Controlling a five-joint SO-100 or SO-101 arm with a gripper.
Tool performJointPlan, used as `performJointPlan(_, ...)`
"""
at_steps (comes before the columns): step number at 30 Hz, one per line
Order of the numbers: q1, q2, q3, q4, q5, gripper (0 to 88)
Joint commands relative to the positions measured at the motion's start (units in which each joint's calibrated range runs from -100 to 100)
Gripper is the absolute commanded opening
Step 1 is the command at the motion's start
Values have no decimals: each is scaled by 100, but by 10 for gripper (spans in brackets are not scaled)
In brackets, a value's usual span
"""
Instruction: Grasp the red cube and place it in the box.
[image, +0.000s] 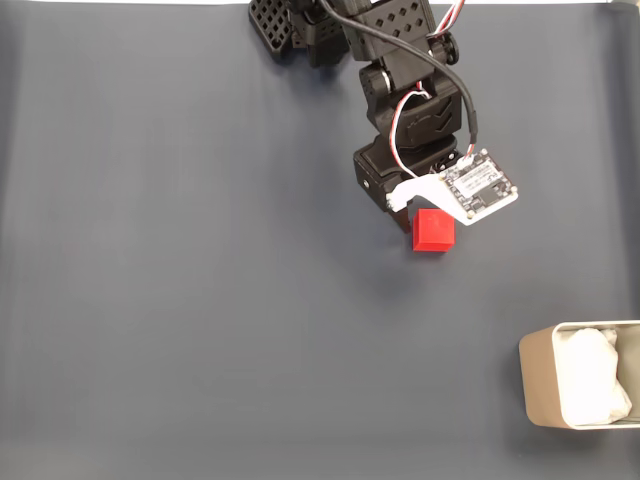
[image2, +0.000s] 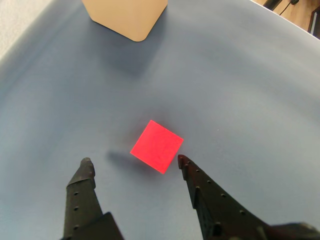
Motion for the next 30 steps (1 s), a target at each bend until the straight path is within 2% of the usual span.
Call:
performJointPlan(1,-69,-8,-83,-132,-39,385)
performJointPlan(30,-97,433,-439,-313,-78,385)
